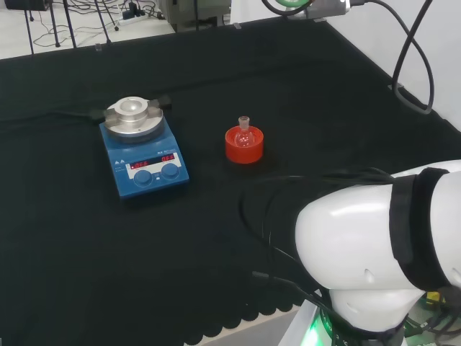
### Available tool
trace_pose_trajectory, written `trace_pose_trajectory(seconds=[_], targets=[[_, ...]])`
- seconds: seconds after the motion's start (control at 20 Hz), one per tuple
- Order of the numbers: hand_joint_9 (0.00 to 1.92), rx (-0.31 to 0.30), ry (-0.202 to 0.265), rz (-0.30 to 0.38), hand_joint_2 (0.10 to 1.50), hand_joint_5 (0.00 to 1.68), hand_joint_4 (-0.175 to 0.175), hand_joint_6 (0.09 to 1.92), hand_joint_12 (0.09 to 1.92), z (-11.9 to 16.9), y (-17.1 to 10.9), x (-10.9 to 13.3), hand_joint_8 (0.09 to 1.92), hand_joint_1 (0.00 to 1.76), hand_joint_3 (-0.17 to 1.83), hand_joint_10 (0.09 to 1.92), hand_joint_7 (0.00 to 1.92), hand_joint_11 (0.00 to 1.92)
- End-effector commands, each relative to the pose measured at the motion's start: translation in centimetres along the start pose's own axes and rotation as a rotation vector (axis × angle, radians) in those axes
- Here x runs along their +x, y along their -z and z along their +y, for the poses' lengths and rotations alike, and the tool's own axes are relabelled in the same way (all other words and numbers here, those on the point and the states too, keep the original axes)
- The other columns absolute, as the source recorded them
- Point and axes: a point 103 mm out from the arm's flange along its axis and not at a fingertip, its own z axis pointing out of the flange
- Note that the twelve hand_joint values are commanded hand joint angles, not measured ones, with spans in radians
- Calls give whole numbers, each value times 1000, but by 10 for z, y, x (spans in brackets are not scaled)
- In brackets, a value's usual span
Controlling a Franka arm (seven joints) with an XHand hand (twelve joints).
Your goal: Pick up the round-bottom flask.
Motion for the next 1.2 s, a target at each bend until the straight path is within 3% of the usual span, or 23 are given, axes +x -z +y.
trace_pose_trajectory(seconds=[0.05,0.2,0.7,1.2], targets=[[261,-8,0,-12,1135,260,-43,380,1302,0,0,1,606,267,551,693,148,30],[252,-5,-2,-8,1221,298,-43,277,1348,2,-1,1,595,232,403,696,144,3],[253,27,-56,0,1243,317,-43,236,1353,19,-22,-7,592,227,358,695,146,0],[257,76,-129,51,1244,337,-48,193,1354,57,-92,-50,590,248,323,694,151,0]])
